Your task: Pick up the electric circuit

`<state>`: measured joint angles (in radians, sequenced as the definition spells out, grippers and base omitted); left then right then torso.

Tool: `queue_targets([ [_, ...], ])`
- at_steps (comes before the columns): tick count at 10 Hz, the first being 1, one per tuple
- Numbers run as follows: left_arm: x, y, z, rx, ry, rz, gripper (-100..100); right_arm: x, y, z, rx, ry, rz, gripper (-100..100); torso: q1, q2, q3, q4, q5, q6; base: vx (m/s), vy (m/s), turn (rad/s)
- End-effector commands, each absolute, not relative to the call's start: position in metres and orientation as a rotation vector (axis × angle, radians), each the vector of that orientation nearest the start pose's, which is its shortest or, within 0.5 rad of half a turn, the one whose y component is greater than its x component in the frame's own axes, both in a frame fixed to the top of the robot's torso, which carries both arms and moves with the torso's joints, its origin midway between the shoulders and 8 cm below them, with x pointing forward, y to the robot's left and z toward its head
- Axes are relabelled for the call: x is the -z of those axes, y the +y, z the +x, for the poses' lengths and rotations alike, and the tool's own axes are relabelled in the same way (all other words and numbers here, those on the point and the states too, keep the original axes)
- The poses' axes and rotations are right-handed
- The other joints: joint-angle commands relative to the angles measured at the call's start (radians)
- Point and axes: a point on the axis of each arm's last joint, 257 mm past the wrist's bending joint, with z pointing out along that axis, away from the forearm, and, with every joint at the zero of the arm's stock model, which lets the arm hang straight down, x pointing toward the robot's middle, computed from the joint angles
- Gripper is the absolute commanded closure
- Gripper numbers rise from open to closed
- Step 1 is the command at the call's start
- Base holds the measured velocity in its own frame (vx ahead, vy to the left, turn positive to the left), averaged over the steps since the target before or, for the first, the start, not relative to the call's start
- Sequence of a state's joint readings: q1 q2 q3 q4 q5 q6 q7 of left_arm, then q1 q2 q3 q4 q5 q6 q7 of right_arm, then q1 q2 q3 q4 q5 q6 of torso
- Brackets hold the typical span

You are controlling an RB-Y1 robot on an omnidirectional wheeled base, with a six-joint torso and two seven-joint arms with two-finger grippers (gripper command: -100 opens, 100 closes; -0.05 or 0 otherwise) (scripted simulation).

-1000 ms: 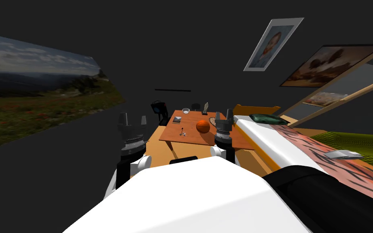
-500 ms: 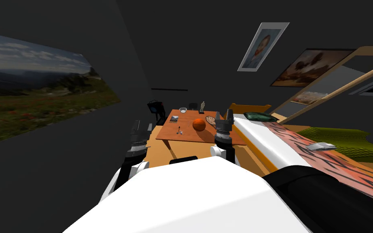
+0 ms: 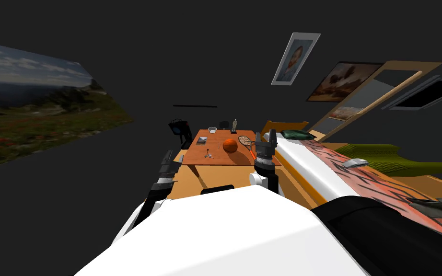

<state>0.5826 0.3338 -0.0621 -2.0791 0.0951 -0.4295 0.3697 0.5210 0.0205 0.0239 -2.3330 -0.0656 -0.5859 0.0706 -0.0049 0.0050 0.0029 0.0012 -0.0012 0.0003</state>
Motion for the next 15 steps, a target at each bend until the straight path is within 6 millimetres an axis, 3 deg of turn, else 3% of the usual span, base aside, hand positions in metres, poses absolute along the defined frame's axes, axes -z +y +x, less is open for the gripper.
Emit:
queue_targets([
  [1,0.142,0.28,0.369,1.553,1.007,-1.056,-100,-0.056,-0.281,0.315,-1.314,0.485,0.596,0,0.0,0.0,0.0,0.0,0.0,0.0,-0.053,-0.062,-0.07],
  [2,0.171,0.286,0.366,1.536,1.065,-1.119,-100,-0.056,-0.281,0.315,-1.314,0.485,0.596,0,0.001,-0.001,0.0,0.0,0.0,0.0,-0.067,-0.085,-0.172],
  [3,0.174,0.288,0.366,1.531,1.069,-1.127,-100,-0.056,-0.281,0.315,-1.314,0.485,0.596,0,0.0,0.0,0.0,0.0,0.0,0.0,-0.053,-0.062,-0.094],
  [6,0.232,0.305,0.353,1.483,1.181,-1.258,-100,-0.056,-0.281,0.315,-1.314,0.485,0.596,0,0.001,-0.001,0.0,0.0,0.0,-0.001,-0.06,-0.079,-0.163],
  [8,0.26,0.315,0.344,1.45,1.236,-1.324,-100,-0.056,-0.281,0.315,-1.314,0.485,0.596,0,0.001,-0.001,0.0,0.0,0.0,-0.001,-0.048,-0.084,-0.169],
  [10,0.276,0.323,0.34,1.417,1.248,-1.355,-100,-0.056,-0.281,0.315,-1.314,0.485,0.596,0,0.001,-0.001,-0.001,0.0,0.0,-0.001,-0.021,-0.055,-0.038],
  [13,0.324,0.347,0.316,1.337,1.347,-1.475,-100,-0.056,-0.281,0.315,-1.314,0.485,0.596,0,0.002,-0.002,-0.001,0.0,0.0,-0.001,-0.033,-0.076,-0.208],
  [15,0.339,0.357,0.308,1.297,1.357,-1.507,-100,-0.056,-0.281,0.315,-1.314,0.485,0.596,0,0.001,-0.002,-0.001,0.0,0.0,-0.001,-0.023,-0.058,-0.066],
])
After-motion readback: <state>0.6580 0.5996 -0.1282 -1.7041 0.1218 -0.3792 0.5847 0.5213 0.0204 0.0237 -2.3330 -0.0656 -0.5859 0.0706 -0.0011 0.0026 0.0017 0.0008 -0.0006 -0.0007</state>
